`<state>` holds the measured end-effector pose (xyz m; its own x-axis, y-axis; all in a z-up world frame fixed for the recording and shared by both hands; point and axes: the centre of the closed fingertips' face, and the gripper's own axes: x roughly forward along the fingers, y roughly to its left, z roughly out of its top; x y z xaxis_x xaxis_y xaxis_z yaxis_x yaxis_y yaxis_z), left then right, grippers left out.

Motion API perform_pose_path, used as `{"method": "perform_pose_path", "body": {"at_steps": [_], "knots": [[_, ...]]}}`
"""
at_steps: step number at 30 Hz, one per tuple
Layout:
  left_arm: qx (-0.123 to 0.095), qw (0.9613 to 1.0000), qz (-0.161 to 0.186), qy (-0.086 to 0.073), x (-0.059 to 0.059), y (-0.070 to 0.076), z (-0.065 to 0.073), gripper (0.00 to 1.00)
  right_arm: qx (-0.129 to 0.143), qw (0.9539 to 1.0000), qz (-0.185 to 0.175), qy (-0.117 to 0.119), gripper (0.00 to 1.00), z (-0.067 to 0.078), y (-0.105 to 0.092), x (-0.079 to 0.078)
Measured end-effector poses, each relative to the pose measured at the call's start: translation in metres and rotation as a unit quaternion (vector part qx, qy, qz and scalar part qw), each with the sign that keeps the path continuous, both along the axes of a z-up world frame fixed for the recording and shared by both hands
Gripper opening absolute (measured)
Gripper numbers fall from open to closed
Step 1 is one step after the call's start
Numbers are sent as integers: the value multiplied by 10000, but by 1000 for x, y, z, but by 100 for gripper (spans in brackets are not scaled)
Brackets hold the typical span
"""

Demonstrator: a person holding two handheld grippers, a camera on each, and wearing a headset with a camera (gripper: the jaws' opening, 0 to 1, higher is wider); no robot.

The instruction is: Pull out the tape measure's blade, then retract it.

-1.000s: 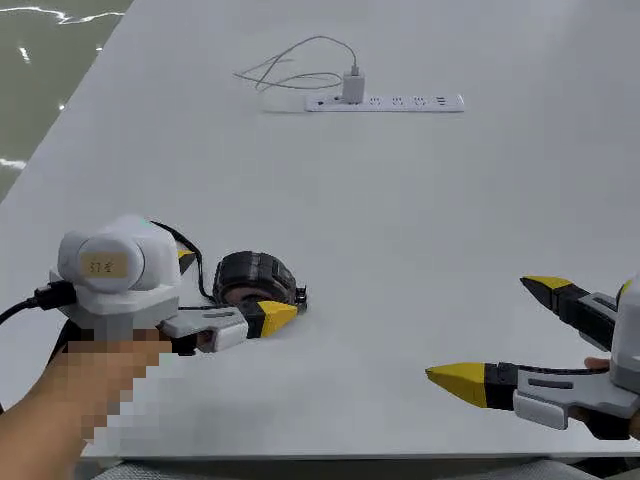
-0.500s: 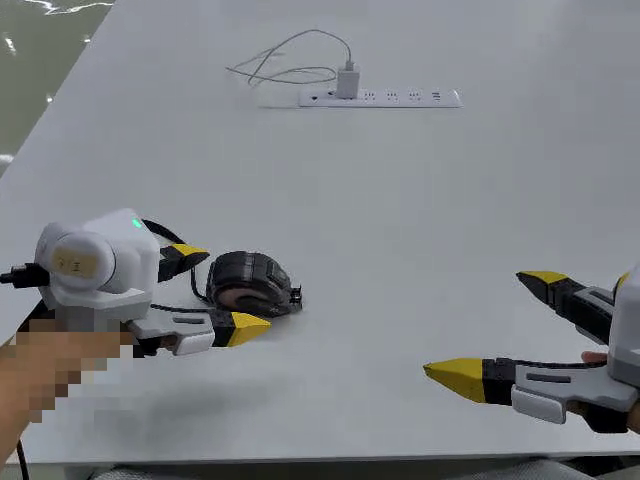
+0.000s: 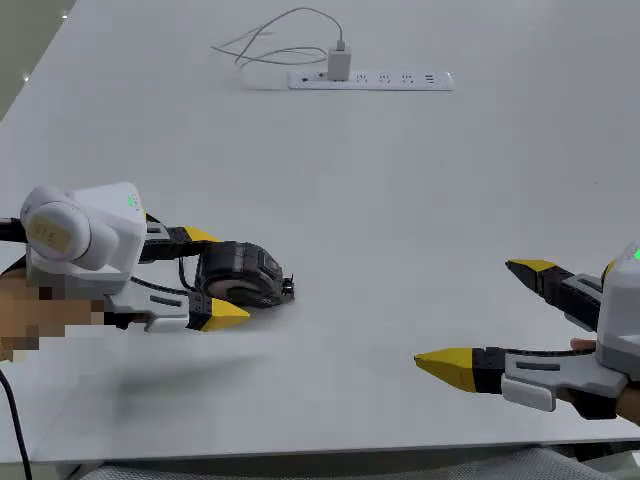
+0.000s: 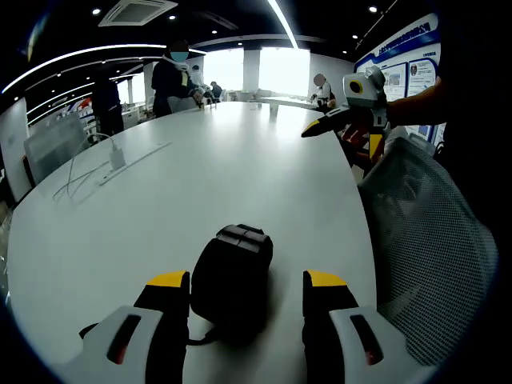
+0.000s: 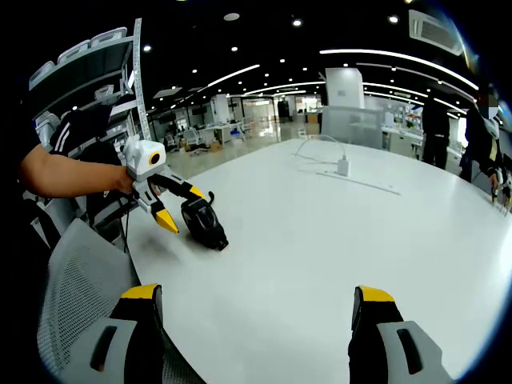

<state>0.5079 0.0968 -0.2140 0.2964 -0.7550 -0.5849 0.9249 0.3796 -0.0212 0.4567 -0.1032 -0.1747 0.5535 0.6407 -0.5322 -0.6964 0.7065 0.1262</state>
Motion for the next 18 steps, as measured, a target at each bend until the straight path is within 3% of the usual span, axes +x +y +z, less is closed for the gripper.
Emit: {"method": "perform_pose_path", "body": {"at_steps": [3, 7, 18], "knots": [[48, 9997, -196, -132, 3, -1, 0, 48, -8, 10000, -5, 12, 98, 0, 1, 1], [188, 9988, -410, -184, 5, -2, -2, 43, -15, 10000, -3, 37, 98, -2, 2, 2], [443, 9960, -756, -183, 8, -7, -9, 39, -4, 10000, 63, 39, 97, -3, 8, 5]]}}
